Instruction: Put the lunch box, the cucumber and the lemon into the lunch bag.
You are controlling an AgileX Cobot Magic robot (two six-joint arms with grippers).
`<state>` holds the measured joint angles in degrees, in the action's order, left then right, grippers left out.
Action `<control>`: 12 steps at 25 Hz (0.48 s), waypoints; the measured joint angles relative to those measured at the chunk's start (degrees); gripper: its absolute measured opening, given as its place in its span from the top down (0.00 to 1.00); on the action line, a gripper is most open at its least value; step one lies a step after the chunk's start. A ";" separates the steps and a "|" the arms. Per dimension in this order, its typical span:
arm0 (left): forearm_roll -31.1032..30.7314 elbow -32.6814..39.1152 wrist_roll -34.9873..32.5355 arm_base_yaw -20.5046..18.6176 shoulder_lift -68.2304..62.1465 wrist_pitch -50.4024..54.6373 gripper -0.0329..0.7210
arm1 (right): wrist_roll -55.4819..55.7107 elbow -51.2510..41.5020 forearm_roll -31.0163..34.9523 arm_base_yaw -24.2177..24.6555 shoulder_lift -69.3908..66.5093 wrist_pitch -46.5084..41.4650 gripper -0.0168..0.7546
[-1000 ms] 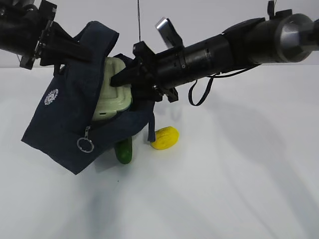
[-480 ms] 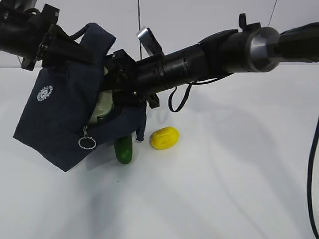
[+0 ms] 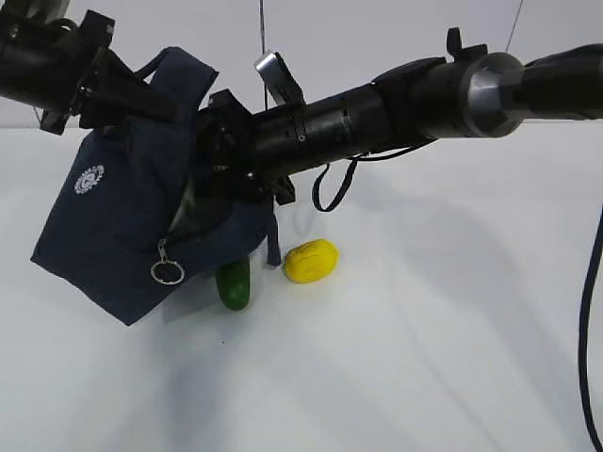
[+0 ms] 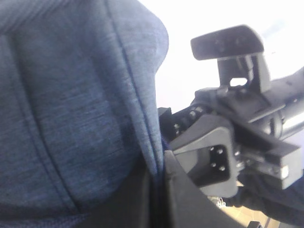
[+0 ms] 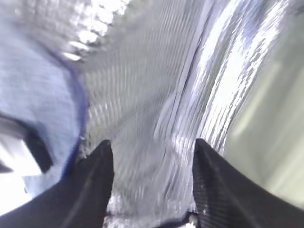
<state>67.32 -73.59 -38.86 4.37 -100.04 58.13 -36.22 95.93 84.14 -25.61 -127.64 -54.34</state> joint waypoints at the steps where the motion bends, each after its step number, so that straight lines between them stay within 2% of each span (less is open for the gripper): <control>1: 0.00 0.00 -0.09 0.00 -0.25 -0.01 0.95 | 0.00 0.22 0.49 0.00 0.00 -0.43 0.45; 3: -1.64 0.00 -0.09 0.00 -0.81 -1.00 0.96 | 0.00 0.45 0.86 0.00 0.00 -0.70 0.45; 12: -1.03 0.00 -0.13 0.00 -1.10 -1.02 0.96 | 0.00 0.45 1.17 0.00 0.00 -2.98 0.45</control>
<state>66.29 -73.59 -38.99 4.37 -101.14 57.11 -36.22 96.38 85.32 -25.61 -127.64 -57.32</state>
